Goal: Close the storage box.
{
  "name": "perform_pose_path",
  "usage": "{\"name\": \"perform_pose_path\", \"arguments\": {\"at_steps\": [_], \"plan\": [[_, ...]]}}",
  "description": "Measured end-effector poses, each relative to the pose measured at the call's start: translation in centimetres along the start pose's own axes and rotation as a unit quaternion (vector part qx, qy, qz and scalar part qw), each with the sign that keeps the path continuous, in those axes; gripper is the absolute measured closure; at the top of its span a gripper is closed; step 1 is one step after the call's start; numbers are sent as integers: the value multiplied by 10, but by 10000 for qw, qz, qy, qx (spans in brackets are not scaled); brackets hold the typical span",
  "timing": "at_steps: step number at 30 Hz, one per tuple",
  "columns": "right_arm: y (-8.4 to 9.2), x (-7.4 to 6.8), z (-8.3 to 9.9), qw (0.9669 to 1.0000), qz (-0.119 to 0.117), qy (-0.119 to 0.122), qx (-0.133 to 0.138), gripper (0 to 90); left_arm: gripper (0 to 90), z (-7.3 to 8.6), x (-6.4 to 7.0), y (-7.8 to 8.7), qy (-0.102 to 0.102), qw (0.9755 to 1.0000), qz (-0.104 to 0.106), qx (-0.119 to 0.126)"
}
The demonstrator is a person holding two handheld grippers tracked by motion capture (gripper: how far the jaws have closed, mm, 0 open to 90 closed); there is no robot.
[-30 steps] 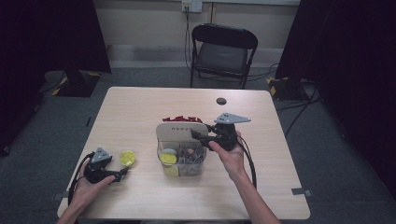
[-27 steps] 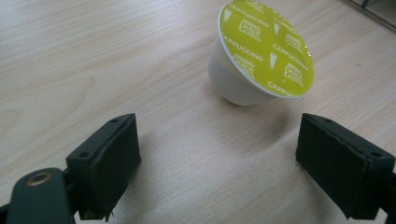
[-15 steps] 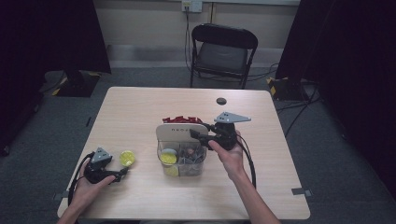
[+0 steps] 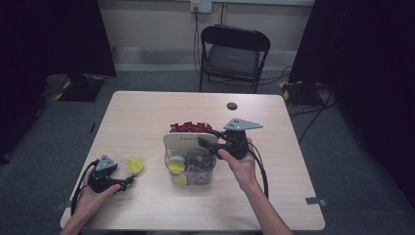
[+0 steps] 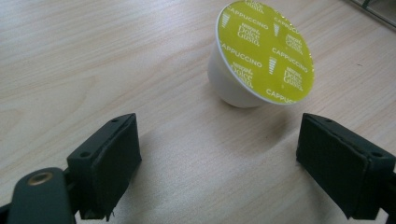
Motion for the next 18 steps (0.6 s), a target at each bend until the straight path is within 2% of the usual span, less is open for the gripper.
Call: {"name": "perform_pose_path", "arguments": {"at_steps": [13, 18], "plan": [[3, -6, 2, 10000, -15, -20, -43, 455, 126, 0, 0, 0, 16, 10000, -22, 4], [3, -11, 6, 9999, -61, 13, -156, 436, 126, 0, 0, 0, 18, 10000, -24, 5]]}}
Point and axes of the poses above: each handheld gripper's, and its own axes: y roughly backward along the jaws, z roughly out of its underside, x roughly to its right, the point moved 10 cm from there along -y, roughly forward along the jaws, and after that the axes turned 15 degrees about y, right-handed, at the moved point
